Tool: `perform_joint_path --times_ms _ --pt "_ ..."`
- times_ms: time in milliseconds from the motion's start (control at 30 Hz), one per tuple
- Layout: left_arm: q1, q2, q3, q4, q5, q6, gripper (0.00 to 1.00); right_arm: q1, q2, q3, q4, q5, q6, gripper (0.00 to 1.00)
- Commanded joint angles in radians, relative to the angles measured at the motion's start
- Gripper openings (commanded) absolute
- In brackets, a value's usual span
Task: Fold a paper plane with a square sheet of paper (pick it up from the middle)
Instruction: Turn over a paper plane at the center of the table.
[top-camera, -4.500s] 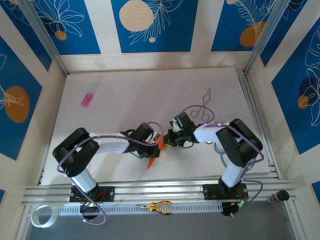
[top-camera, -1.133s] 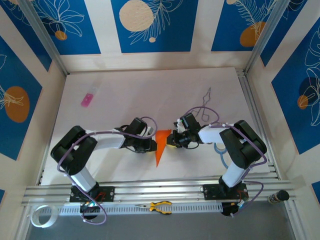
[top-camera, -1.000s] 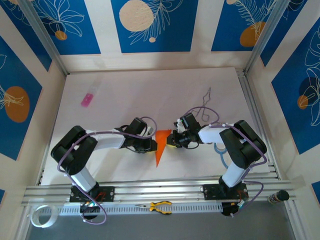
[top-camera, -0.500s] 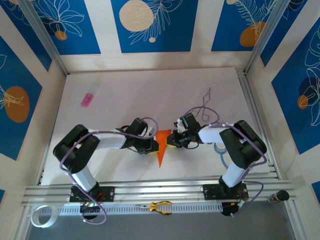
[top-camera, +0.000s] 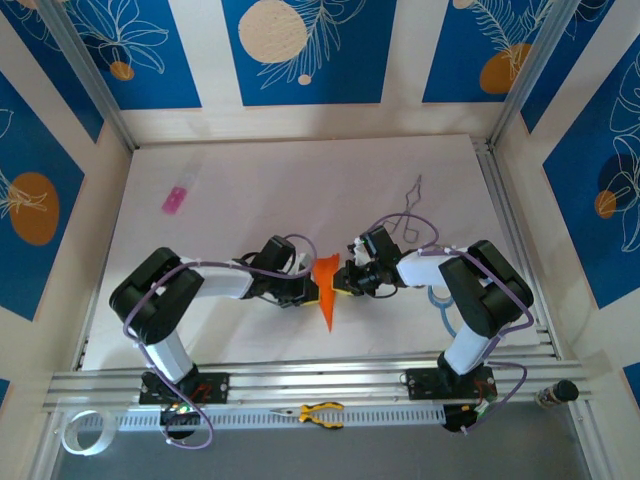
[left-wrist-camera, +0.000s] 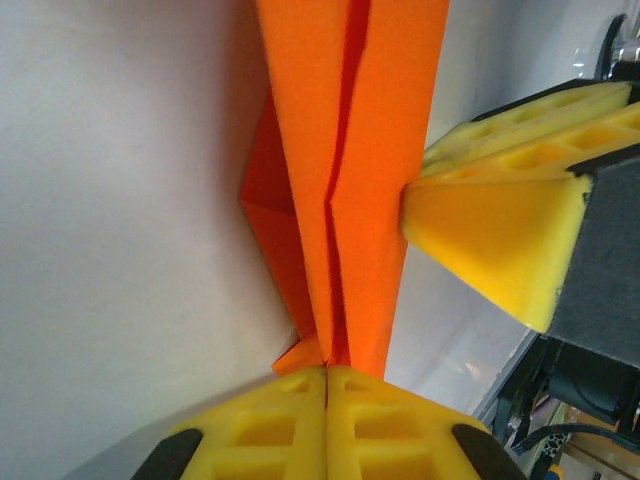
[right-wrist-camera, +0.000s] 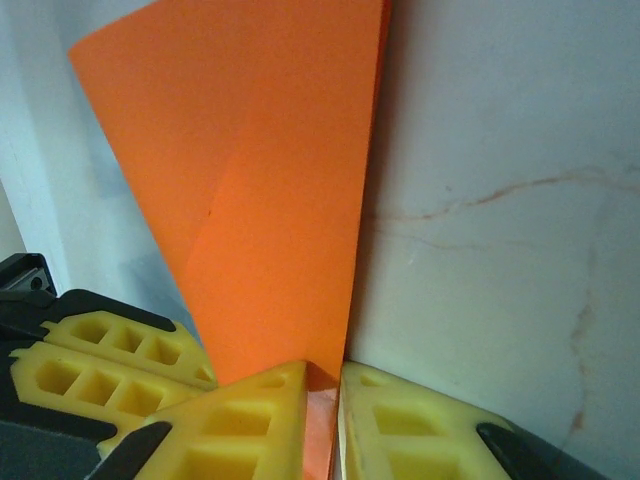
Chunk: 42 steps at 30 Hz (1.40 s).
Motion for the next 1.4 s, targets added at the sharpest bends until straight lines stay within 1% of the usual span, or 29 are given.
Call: perform_joint_path --times_ms 0,67,233,367,467,533,633,700,767,833,1033,1200,1300,1367 --pt "-0.006 -0.009 -0.007 0.029 0.013 -0.005 0.03 0.043 0.054 -0.006 0.058 0.000 0.006 0.17" --pt "-0.006 -0.024 -0.006 0.017 -0.004 0.004 0.00 0.043 0.039 -0.004 0.048 0.005 0.006 0.18" --pt "-0.005 -0.059 0.005 -0.039 -0.049 0.033 0.00 0.037 -0.016 0.000 0.006 0.035 0.005 0.21" --pt "-0.006 -0.088 0.024 -0.124 -0.096 0.070 0.00 0.027 -0.074 -0.004 -0.025 0.054 0.005 0.24" --pt "-0.005 -0.108 0.045 -0.191 -0.132 0.104 0.00 0.025 -0.107 0.000 -0.044 0.043 -0.001 0.27" --pt "-0.006 -0.112 0.062 -0.230 -0.145 0.122 0.00 0.028 -0.121 0.005 -0.046 0.025 -0.001 0.32" --pt "-0.006 -0.114 0.078 -0.256 -0.150 0.135 0.00 0.041 -0.141 0.021 -0.056 0.016 0.001 0.35" --pt "-0.005 -0.114 0.082 -0.258 -0.151 0.136 0.00 0.058 -0.144 0.048 -0.088 0.039 -0.010 0.36" --pt "-0.006 -0.113 0.086 -0.259 -0.153 0.134 0.00 0.083 -0.127 0.095 -0.165 0.102 -0.031 0.36" --pt "-0.005 -0.115 0.088 -0.258 -0.151 0.129 0.00 0.103 -0.106 0.128 -0.202 0.136 -0.049 0.37" --pt "-0.005 -0.124 0.079 -0.246 -0.155 0.120 0.00 0.142 -0.024 0.196 -0.224 0.169 -0.033 0.38" --pt "-0.005 -0.125 0.079 -0.241 -0.150 0.116 0.00 0.162 0.008 0.228 -0.253 0.232 -0.001 0.37" --pt "-0.006 -0.127 0.077 -0.241 -0.152 0.118 0.00 0.165 0.003 0.222 -0.257 0.251 0.011 0.33" --pt "-0.007 -0.126 0.077 -0.245 -0.157 0.119 0.00 0.165 -0.007 0.210 -0.256 0.259 0.016 0.28"
